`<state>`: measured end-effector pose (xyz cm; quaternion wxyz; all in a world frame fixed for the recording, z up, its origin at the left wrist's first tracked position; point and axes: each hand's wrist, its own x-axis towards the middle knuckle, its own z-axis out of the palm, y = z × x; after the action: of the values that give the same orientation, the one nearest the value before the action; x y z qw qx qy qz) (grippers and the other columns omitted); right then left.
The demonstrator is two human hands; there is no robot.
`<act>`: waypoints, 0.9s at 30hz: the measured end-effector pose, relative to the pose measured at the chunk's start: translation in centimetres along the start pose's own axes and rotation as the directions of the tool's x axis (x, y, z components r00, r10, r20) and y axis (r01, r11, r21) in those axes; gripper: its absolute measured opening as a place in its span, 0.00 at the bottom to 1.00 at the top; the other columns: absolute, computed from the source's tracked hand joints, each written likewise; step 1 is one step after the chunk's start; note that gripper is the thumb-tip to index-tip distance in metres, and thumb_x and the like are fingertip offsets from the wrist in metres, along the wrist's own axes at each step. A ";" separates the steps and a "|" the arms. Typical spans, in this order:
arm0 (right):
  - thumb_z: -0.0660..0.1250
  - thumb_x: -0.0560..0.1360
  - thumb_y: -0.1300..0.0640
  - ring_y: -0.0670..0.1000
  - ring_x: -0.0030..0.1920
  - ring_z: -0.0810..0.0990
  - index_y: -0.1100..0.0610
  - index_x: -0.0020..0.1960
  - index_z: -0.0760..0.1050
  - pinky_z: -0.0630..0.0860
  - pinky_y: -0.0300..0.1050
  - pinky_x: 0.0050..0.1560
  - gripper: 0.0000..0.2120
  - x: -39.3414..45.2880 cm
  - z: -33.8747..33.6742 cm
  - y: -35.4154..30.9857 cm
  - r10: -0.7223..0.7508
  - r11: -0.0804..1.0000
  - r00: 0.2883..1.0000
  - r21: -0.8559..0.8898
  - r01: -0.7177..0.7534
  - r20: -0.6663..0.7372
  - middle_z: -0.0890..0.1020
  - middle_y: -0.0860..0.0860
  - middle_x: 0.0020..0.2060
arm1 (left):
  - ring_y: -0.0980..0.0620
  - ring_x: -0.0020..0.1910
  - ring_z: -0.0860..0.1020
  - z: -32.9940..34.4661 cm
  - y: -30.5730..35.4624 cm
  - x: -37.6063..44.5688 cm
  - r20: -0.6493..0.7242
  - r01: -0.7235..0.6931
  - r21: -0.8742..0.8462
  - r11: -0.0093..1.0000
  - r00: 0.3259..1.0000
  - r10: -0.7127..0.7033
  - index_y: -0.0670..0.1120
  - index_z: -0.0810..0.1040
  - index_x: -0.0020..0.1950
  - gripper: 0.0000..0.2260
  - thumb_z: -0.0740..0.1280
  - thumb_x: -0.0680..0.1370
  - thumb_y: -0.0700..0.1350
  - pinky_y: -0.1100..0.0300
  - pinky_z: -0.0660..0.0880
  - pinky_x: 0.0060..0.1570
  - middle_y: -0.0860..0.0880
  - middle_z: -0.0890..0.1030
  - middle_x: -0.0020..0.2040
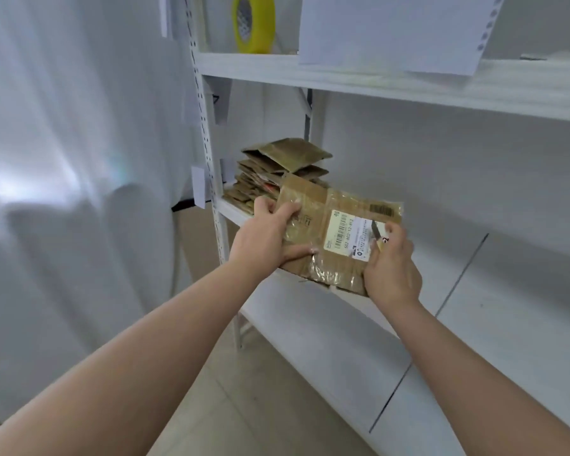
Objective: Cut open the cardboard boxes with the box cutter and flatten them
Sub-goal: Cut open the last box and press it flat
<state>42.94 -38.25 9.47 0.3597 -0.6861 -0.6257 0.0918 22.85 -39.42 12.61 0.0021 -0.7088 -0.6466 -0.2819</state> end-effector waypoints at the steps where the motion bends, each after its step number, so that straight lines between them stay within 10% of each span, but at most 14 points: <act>1: 0.56 0.79 0.55 0.57 0.44 0.74 0.52 0.72 0.57 0.68 0.47 0.40 0.22 1.1 0.5 -0.7 -0.016 1.000 1.000 -0.017 0.016 -0.010 0.69 0.57 0.61 | 0.43 0.57 0.75 0.0 -0.8 1.1 -0.005 0.004 -0.005 1.000 1.000 -0.004 0.55 0.64 0.73 0.39 0.71 0.66 0.66 0.52 0.73 0.56 0.45 0.64 0.66; 19: 0.57 0.80 0.58 0.63 0.48 0.78 0.57 0.67 0.61 0.66 0.47 0.39 0.17 27.4 12.6 -11.2 -0.110 0.994 0.972 -0.027 0.106 -0.209 0.72 0.58 0.61 | 0.44 0.59 0.75 2.3 -12.9 28.3 -0.074 -0.018 -0.161 0.987 0.997 0.006 0.56 0.61 0.74 0.38 0.72 0.68 0.62 0.47 0.74 0.61 0.44 0.65 0.67; 27: 0.56 0.81 0.54 0.60 0.50 0.79 0.53 0.62 0.60 0.76 0.53 0.44 0.12 32.5 16.3 -15.3 0.127 0.989 0.955 0.106 -0.101 -0.268 0.74 0.54 0.59 | 0.45 0.62 0.73 3.4 -18.6 38.4 -0.078 -0.160 -0.291 0.943 0.987 0.143 0.55 0.69 0.72 0.33 0.73 0.69 0.61 0.53 0.72 0.61 0.46 0.72 0.65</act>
<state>27.96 -2.71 17.52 0.4676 -0.7101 -0.5245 0.0449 7.32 -0.02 18.46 -0.0642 -0.7404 -0.5405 -0.3944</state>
